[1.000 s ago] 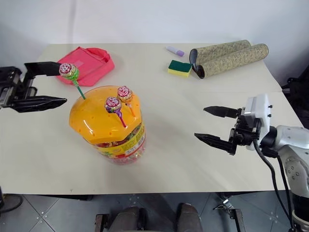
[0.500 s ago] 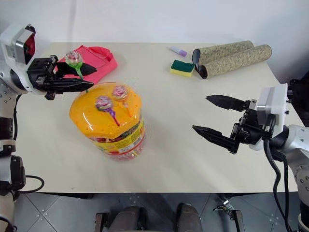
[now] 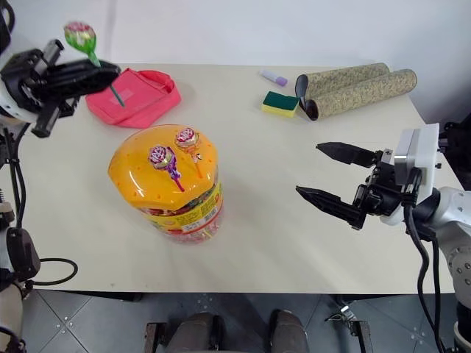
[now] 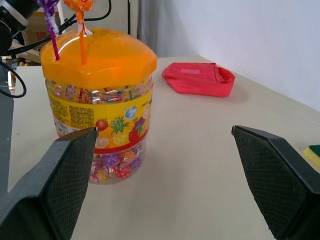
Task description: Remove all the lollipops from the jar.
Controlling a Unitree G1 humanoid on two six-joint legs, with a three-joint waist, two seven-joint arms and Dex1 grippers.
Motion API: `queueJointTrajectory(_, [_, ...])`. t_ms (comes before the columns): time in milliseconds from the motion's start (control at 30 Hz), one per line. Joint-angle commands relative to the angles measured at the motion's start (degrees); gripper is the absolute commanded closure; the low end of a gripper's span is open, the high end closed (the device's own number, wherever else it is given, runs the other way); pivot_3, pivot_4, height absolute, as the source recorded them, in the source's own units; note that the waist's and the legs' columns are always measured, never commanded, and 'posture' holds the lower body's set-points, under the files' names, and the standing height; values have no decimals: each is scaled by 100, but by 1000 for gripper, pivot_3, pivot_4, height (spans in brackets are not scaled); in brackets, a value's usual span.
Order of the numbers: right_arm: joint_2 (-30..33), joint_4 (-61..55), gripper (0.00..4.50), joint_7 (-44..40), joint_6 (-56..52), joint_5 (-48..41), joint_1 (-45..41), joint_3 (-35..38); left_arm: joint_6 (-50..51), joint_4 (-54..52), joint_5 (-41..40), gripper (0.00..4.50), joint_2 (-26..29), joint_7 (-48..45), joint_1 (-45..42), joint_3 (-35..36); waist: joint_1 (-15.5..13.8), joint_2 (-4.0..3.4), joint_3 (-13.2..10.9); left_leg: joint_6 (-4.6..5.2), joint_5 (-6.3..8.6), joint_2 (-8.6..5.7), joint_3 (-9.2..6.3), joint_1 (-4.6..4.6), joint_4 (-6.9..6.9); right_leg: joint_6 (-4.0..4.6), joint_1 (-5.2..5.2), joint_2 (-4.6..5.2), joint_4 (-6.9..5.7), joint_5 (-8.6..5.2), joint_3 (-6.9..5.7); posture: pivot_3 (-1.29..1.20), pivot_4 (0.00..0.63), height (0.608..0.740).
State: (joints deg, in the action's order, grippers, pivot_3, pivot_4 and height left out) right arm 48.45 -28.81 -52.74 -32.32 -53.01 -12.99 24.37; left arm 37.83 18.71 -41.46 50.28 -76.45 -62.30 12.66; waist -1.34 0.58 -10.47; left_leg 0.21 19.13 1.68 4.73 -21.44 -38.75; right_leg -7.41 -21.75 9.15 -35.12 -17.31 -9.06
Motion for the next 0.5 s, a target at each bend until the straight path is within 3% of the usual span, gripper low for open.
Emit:
queueJointTrajectory(33, [33, 69, 0, -128, 152, 16, -163, -50, 362, -45, 533, 4482, 527, 787, -1, -11, 2, 0, 0, 0, 0, 0, 1, 1, 1, 0, 0, 0, 0, 0, 1, 0, 150, 740])
queueJointTrajectory(233, [18, 125, 0, -321, 56, -224, -327, -171, 1515, -184, 1036, 4482, 1301, 1718, 902, -73, 35, 1, -1, 0, 0, 0, 9, 4, 15, 0, -10, -1, -3, 0, 9, 0, 150, 740])
queueJointTrajectory(367, [-17, -24, 0, -440, -100, -489, -303, -346, 2169, -149, 1391, 4482, 1743, 2109, 2075, -146, 35, 8, -5, 0, 0, 2, 16, 1, 15, 0, -20, -1, -7, 0, 16, 0, 150, 740])
queueJointTrajectory(500, [-78, -194, 0, -489, -167, -623, -198, -548, 2580, -211, 1629, 4482, 1914, 2367, 2893, -286, 11, 41, -23, -1, 0, 2, 46, -11, 22, 1, -63, -1, -35, 0, 46, 0, 150, 740])
